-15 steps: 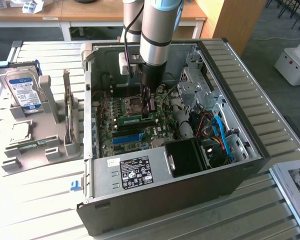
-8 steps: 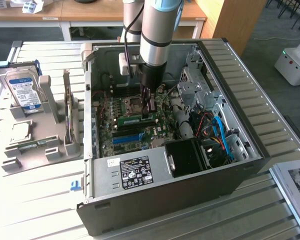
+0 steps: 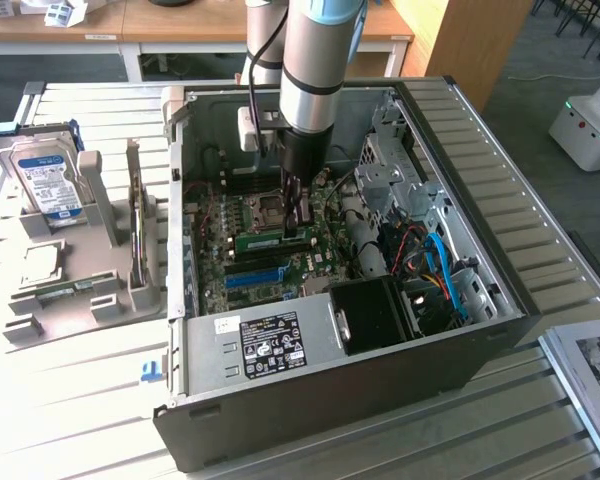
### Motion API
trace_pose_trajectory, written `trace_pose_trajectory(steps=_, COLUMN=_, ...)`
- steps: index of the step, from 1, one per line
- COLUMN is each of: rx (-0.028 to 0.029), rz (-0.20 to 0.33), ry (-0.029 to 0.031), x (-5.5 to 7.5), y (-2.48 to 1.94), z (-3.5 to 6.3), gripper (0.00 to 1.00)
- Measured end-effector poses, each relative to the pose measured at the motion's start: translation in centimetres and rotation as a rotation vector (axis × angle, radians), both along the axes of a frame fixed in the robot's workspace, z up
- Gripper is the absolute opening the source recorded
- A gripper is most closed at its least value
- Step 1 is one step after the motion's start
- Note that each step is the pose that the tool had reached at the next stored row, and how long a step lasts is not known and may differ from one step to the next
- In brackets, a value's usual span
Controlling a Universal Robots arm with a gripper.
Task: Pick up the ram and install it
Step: 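Insert the ram into the slot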
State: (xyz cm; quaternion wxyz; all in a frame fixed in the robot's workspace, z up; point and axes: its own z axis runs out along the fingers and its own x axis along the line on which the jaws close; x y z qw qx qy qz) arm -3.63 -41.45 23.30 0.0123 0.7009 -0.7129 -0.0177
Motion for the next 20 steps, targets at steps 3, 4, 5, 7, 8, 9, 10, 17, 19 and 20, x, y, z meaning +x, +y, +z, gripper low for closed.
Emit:
trace_pose_trajectory(steps=3, rx=0.0, rz=0.0, ry=0.0, x=0.05, y=0.0, z=0.0, gripper=0.12)
trace_pose_trajectory(steps=4, rx=0.0001, rz=0.0, ry=-0.0001, x=0.05, y=0.0, z=0.0, gripper=0.12)
trace_pose_trajectory(steps=5, rx=0.0, rz=0.0, ry=0.0, x=0.05, y=0.0, z=0.0, gripper=0.12)
trace_pose_trajectory(steps=7, rx=0.0003, rz=0.0, ry=-0.0002, x=0.06, y=0.03, z=-0.02, gripper=0.12)
trace_pose_trajectory(steps=8, rx=0.0002, rz=0.0, ry=-0.0001, x=0.05, y=0.08, z=-0.02, gripper=0.12)
trace_pose_trajectory(steps=9, rx=0.0, rz=0.0, ry=0.0, x=0.05, y=0.08, z=-0.01, gripper=0.12)
trace_pose_trajectory(steps=10, rx=0.0001, rz=0.0, ry=0.0, x=0.05, y=0.08, z=-0.01, gripper=0.12)
trace_pose_trajectory(steps=17, rx=0.0001, rz=0.0, ry=0.0, x=-0.02, y=0.08, z=-0.01, gripper=0.12)
trace_pose_trajectory(steps=19, rx=0.0, rz=0.0, ry=0.0, x=-0.02, y=0.08, z=-0.01, gripper=0.12)
trace_pose_trajectory(steps=20, rx=0.0, rz=0.0, ry=0.0, x=-0.03, y=0.08, z=-0.02, gripper=0.12)
